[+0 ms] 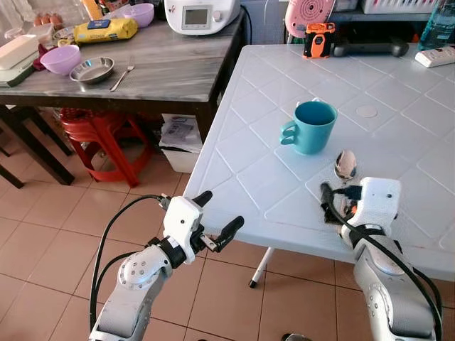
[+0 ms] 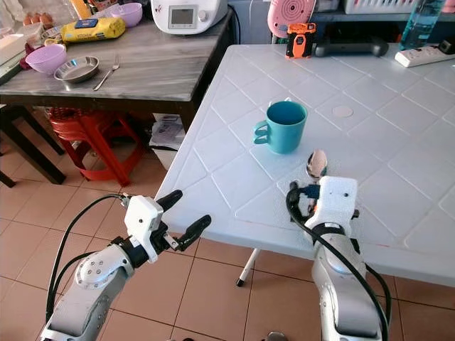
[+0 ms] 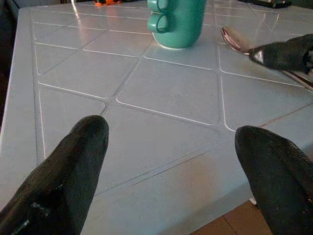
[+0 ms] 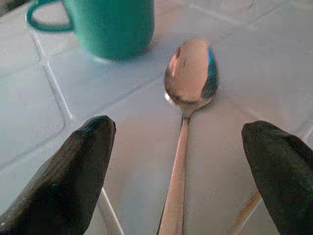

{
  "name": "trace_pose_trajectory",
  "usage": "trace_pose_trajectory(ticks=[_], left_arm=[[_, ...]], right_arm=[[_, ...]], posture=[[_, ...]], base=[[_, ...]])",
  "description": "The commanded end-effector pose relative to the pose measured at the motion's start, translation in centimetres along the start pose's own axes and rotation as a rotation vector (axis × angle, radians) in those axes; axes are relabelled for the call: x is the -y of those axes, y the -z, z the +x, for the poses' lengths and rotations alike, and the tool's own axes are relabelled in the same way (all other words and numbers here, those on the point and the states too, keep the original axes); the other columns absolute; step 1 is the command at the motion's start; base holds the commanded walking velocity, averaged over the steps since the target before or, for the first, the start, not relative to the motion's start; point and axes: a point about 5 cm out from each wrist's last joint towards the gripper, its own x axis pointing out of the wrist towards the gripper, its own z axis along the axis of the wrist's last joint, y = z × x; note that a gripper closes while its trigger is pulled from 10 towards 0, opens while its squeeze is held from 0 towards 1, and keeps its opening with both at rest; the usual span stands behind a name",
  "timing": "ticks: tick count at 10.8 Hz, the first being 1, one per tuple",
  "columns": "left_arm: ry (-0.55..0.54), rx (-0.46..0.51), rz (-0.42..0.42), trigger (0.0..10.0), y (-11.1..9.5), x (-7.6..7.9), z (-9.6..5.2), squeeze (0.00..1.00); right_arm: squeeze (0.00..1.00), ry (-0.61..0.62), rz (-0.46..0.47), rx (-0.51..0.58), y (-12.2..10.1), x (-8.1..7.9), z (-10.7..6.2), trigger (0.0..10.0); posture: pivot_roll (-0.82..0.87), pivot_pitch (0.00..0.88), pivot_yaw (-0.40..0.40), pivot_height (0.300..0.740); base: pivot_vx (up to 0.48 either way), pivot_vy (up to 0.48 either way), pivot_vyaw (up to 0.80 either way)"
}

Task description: Setting the table

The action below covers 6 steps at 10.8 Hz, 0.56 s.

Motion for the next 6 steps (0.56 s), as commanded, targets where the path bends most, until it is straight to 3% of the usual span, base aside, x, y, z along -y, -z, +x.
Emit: trace_pose_trajectory(ticks=[1, 2, 6], left_arm=[[-0.016, -0.004, 0.023, 10.0, -0.09, -0.31, -0.21, 0.00], [-0.015, -0.001, 0.019, 10.0, -0.08, -0.30, -0.21, 0.00], [-0.008, 0.009, 0.012, 10.0, -0.38, -0.31, -0.28, 0.00]], right_arm=[[0.00, -0.026, 0.033, -0.027, 0.39, -0.57, 0.06, 6.1], [0.00, -0.040, 0.047, -0.046, 0.55, -0.69, 0.15, 0.0], [0.00, -0.014, 0.025, -0.111, 1.16, 0.21, 0.30, 0.0]], posture=[[-0.10, 0.137, 0.116, 0.740], [-0.09, 0.137, 0.116, 0.740], [-0.09, 0.144, 0.120, 0.740]], base=[[0.000, 0.000, 0.00], [0.000, 0.000, 0.00], [0.000, 0.000, 0.00]])
